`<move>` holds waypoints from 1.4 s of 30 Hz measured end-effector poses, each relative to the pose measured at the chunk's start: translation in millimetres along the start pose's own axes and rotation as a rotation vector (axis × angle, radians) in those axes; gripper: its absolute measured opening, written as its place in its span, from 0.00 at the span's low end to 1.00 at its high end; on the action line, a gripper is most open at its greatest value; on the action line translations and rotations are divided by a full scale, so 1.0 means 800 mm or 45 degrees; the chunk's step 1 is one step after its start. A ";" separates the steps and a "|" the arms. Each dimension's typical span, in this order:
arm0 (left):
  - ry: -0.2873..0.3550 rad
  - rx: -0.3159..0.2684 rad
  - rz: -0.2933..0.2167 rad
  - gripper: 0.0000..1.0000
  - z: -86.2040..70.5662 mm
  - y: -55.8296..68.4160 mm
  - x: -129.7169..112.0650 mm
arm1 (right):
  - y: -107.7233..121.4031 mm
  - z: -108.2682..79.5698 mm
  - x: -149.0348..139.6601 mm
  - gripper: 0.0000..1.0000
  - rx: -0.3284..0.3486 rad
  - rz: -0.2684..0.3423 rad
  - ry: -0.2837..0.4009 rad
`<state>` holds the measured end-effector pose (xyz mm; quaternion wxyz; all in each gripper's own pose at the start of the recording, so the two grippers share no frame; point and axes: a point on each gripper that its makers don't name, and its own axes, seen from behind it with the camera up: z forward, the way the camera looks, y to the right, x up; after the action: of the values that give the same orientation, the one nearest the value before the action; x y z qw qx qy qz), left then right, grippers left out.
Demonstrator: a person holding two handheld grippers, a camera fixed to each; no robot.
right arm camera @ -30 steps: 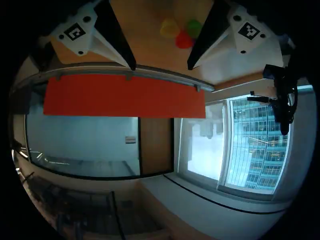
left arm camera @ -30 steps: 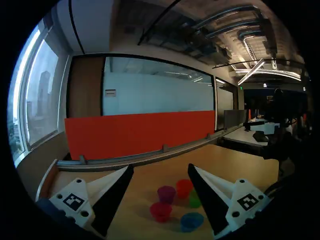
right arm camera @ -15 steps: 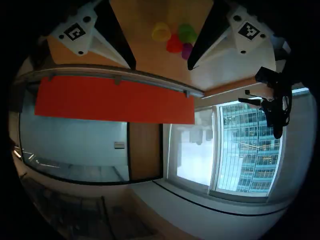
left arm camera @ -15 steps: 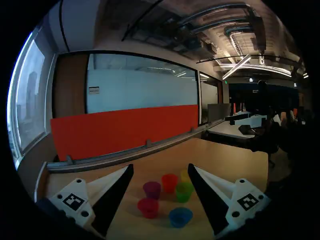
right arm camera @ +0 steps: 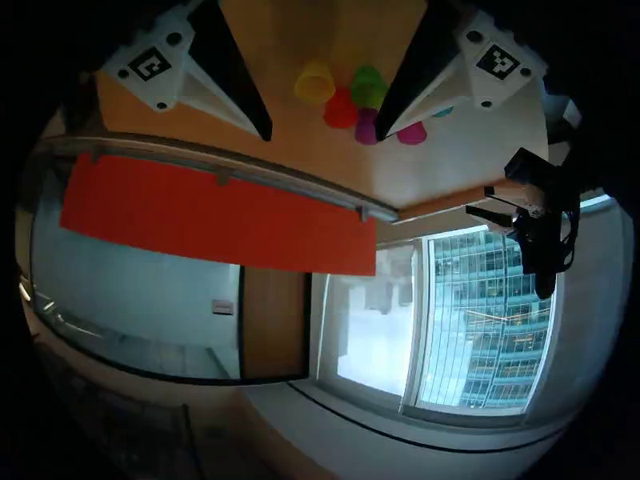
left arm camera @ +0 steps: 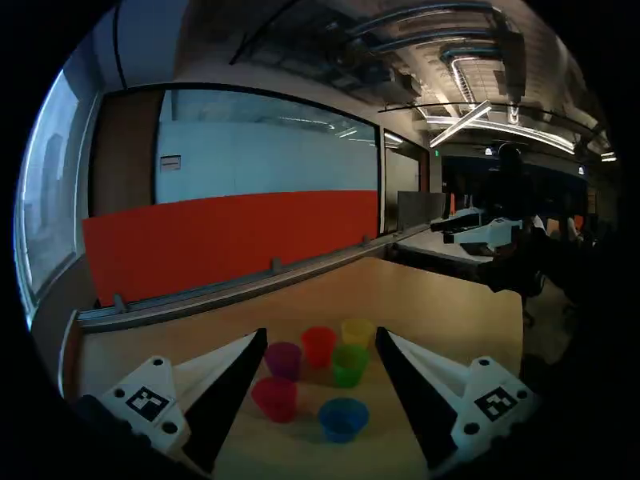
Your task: Pour water
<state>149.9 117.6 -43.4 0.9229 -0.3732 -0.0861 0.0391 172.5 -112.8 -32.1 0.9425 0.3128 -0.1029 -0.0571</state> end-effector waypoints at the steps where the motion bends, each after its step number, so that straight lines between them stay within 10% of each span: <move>1: -0.004 -0.005 0.003 1.00 0.000 0.001 -0.002 | -0.001 0.000 -0.002 1.00 0.004 -0.007 -0.007; 42: -0.264 -0.160 0.042 1.00 0.025 0.032 -0.126 | -0.018 0.037 -0.082 1.00 0.119 -0.056 -0.194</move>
<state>46.6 135.9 -60.2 0.8831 -0.4254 -0.1773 0.0873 101.3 -130.3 -28.0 0.9148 0.3535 -0.1699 -0.0963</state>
